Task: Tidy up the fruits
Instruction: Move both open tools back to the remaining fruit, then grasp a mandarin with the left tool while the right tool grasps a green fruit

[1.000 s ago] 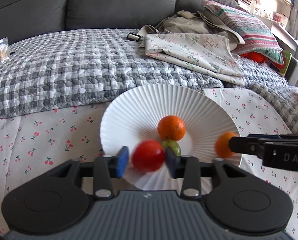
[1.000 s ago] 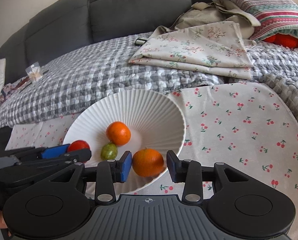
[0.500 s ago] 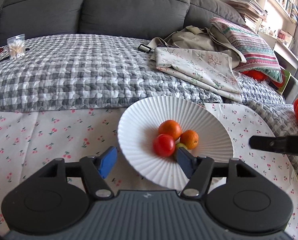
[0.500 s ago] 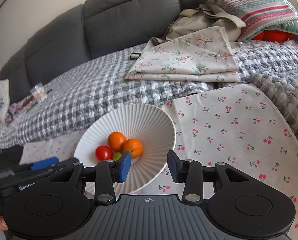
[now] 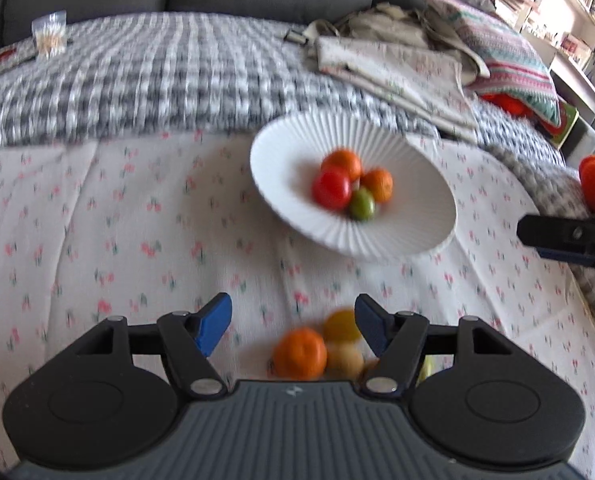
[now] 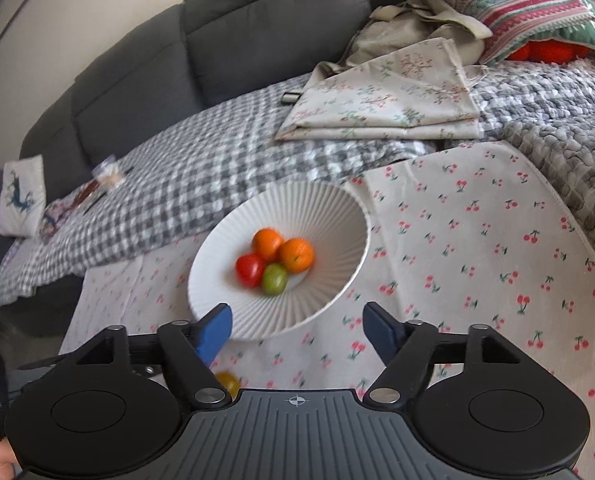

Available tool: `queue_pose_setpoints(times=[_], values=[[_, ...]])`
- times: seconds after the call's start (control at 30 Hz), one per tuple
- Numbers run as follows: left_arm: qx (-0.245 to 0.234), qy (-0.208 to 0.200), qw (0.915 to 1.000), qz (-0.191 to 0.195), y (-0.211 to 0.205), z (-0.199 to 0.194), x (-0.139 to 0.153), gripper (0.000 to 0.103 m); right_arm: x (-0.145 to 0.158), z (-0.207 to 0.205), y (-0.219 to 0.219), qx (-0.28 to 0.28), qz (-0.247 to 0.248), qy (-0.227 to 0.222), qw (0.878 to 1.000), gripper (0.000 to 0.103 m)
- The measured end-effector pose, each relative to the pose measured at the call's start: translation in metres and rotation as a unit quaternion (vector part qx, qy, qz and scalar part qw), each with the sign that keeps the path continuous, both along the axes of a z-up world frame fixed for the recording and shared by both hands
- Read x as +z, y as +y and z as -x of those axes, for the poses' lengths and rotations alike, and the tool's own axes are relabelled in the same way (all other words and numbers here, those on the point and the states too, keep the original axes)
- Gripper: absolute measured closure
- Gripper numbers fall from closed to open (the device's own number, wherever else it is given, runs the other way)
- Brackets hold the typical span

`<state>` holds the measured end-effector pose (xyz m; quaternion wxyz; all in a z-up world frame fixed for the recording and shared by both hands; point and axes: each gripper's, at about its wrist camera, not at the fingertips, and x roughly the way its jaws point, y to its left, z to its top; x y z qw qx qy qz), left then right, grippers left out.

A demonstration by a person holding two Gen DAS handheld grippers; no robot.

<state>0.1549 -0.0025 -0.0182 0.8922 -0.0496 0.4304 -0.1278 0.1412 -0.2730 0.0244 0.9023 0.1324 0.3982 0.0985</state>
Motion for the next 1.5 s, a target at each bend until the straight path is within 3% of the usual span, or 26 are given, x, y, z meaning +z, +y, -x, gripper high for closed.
queue_pose_setpoints(times=[0.1,0.47,0.8,0.9,1.0,1.4,1.5], values=[[-0.007,0.001,1.0,-0.001,0.001,0.009,-0.004,0.035,-0.001,0.009,0.005,0.011,0.0,0.007,1.0,0.02],[-0.055,0.02,0.9982,-0.015,-0.004,0.013,-0.022,0.044,-0.004,0.036,0.017,0.035,0.014,0.026,0.999,0.02],[-0.087,0.004,0.9961,-0.014,-0.013,0.01,-0.028,0.054,-0.006,0.035,0.02,0.038,0.019,0.03,0.999,0.02],[-0.087,0.005,0.9961,-0.01,-0.012,0.009,-0.028,0.058,-0.007,0.034,0.021,0.039,0.019,0.031,0.999,0.02],[-0.086,0.002,0.9962,-0.01,-0.011,0.008,-0.028,0.078,-0.008,0.034,0.022,0.04,0.021,0.032,0.998,0.02],[-0.089,0.002,0.9959,-0.017,-0.012,0.008,-0.031,0.079,-0.017,0.03,0.025,0.047,0.026,0.04,0.998,0.02],[-0.081,0.002,0.9967,-0.01,-0.008,0.007,-0.027,0.085,-0.024,0.029,0.028,0.056,0.028,0.045,0.997,0.02]])
